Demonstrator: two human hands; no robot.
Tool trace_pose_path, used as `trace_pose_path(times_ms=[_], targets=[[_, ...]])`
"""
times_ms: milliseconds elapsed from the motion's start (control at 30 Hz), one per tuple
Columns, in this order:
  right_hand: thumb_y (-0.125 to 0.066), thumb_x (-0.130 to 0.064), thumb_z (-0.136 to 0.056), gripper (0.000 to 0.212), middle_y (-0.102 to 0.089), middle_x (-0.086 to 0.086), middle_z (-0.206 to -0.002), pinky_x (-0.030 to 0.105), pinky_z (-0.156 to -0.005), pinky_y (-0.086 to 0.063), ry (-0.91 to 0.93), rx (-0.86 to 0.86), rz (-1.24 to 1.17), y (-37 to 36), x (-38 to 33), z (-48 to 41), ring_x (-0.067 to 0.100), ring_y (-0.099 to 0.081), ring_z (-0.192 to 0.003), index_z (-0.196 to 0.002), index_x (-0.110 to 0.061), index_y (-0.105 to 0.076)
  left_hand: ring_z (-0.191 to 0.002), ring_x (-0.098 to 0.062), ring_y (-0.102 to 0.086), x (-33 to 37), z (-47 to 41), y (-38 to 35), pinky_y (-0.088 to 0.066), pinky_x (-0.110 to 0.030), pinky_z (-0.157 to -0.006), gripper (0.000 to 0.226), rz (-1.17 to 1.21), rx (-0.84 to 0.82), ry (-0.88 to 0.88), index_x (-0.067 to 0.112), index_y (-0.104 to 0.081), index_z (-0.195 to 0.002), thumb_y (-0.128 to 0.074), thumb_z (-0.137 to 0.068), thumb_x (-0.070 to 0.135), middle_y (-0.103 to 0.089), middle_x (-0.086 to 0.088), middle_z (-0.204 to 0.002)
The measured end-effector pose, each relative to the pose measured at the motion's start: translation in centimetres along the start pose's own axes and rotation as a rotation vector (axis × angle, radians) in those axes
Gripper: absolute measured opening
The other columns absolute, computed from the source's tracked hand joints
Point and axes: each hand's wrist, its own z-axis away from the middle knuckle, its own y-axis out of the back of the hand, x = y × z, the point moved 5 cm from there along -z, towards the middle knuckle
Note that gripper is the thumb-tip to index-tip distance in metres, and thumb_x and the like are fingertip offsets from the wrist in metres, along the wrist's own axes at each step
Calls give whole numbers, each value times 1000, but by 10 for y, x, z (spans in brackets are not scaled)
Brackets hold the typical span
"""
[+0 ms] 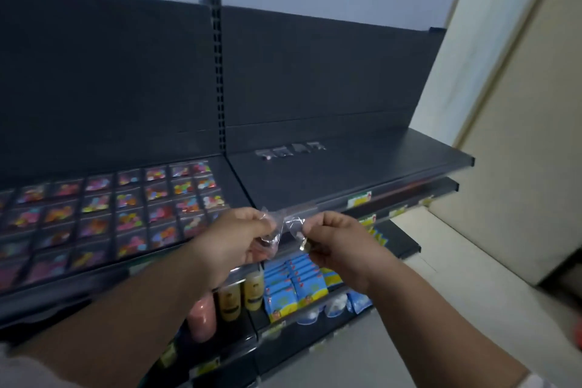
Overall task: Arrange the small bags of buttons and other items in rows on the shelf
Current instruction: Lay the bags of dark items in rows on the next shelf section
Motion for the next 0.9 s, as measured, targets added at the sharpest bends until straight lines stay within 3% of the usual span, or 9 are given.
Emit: trace_pose_path(times_ms=[100, 233, 333, 467, 567, 633, 733, 900], targets=[[-57, -6, -89, 24, -53, 1, -63, 23, -60, -45, 26, 3, -125, 35, -9, 6, 10, -49, -56, -68, -17, -57, -63, -20, -62, 1, -14, -34, -51, -27, -60, 6, -139, -63, -30, 7, -65, -93, -63, -88, 8, -64, -7, -73], [-61, -7, -86, 24, -56, 0, -65, 25, -65, -40, 57, 36, -61, 70, -18, 3, 10, -49, -59, -65, -16, -55, -62, -14, -60, 7, -38, -76, -47, -27, -59, 15, -314, -157, -116, 14, -67, -90, -71, -78, 6, -67, -3, -72], [-62, -5, -85, 24, -55, -1, -58, 24, -61, -43, 14, 69, -37, 95, -15, -11, 10, -50, -55, -64, -16, -55, -62, -15, -59, 16, -58, -106, -46, -25, -61, 22, -361, -212, -155, 10, -61, -88, -76, -73, 2, -65, -5, -71], [-61, 0, -83, 27, -55, 0, -55, 26, -57, -42, 11, 164, -11, 130, -17, -42, 11, -48, -51, -62, -15, -54, -52, -9, -55, 24, -99, -137, -45, -18, -51, 31, -377, -267, -183, 10, -55, -88, -77, -69, -3, -60, -4, -66], [-60, 7, -80, 28, -54, 7, -60, 26, -54, -40, 17, 244, -35, 158, -24, -75, 15, -47, -51, -61, -13, -53, -67, -14, -60, 35, -140, -151, -49, -29, -64, 40, -411, -279, -170, 17, -58, -91, -82, -60, 7, -64, -6, -76], [-59, 9, -80, 27, -54, 9, -62, 24, -51, -42, 9, 274, -69, 174, -31, -100, 15, -47, -51, -64, -12, -52, -71, -17, -60, 44, -169, -158, -49, -36, -69, 41, -392, -267, -169, 17, -59, -90, -81, -57, 8, -65, -7, -80], [-57, 9, -82, 27, -57, 4, -61, 22, -50, -45, -9, 289, -128, 195, -43, -138, 14, -50, -52, -68, -14, -53, -66, -15, -57, 59, -211, -166, -47, -29, -61, 30, -279, -244, -146, 11, -57, -87, -74, -68, -5, -62, -6, -76], [-60, 2, -84, 14, -64, 2, -63, 26, -56, -48, -60, 259, -179, 223, -52, -192, 12, -57, -51, -85, -11, -62, -85, -25, -69, 73, -271, -171, -55, -34, -74, 26, 20, -184, 34, 8, -57, -97, -71, -77, -1, -71, -13, -94]])
